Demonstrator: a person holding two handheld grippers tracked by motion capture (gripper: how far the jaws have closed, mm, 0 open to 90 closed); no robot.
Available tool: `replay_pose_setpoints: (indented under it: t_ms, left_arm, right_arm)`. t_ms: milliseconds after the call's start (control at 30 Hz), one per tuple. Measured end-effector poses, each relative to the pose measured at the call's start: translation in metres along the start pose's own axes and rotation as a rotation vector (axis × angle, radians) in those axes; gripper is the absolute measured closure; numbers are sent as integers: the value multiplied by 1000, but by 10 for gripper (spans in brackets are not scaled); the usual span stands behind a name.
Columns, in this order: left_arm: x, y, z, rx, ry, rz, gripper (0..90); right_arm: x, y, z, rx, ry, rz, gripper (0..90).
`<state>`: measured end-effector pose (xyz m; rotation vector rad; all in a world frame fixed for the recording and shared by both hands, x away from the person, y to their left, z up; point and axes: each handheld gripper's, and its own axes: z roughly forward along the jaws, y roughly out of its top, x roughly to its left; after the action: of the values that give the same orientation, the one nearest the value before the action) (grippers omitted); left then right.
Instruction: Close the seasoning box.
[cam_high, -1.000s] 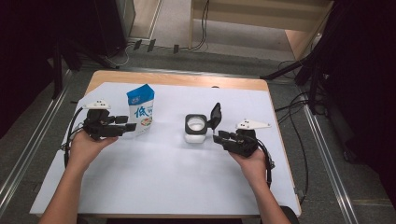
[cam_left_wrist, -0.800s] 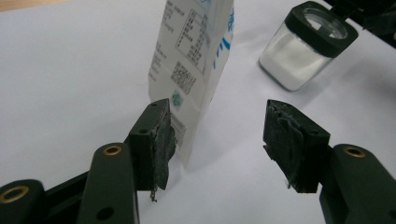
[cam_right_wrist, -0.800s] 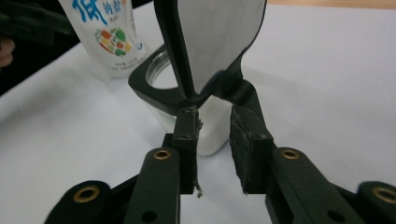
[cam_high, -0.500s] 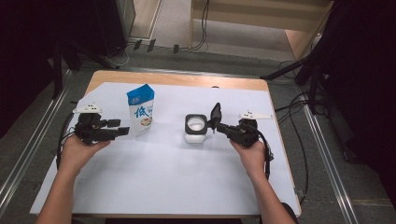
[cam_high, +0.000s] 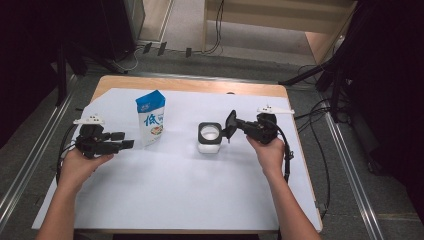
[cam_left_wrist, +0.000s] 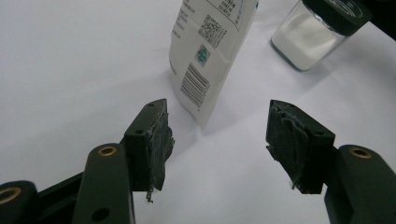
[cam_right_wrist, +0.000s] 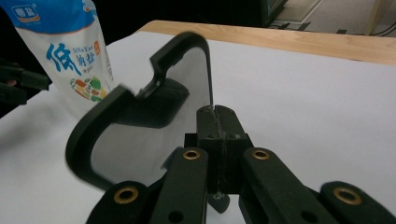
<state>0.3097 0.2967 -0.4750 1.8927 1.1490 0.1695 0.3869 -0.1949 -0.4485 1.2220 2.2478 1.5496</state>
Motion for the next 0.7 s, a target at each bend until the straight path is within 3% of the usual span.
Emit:
replay_pose_setpoints:
  t_ms: [167, 267, 700]
  left_arm:
    - [0, -1, -1, 0, 9, 7, 401]
    - [1, -1, -1, -4, 13, 3, 402]
    - [3, -1, -2, -22, -22, -11, 406]
  right_arm:
    - [1, 8, 6, 10, -8, -14, 900]
    - [1, 8, 6, -2, 4, 6, 900]
    - [9, 4, 13, 24, 37, -12, 900]
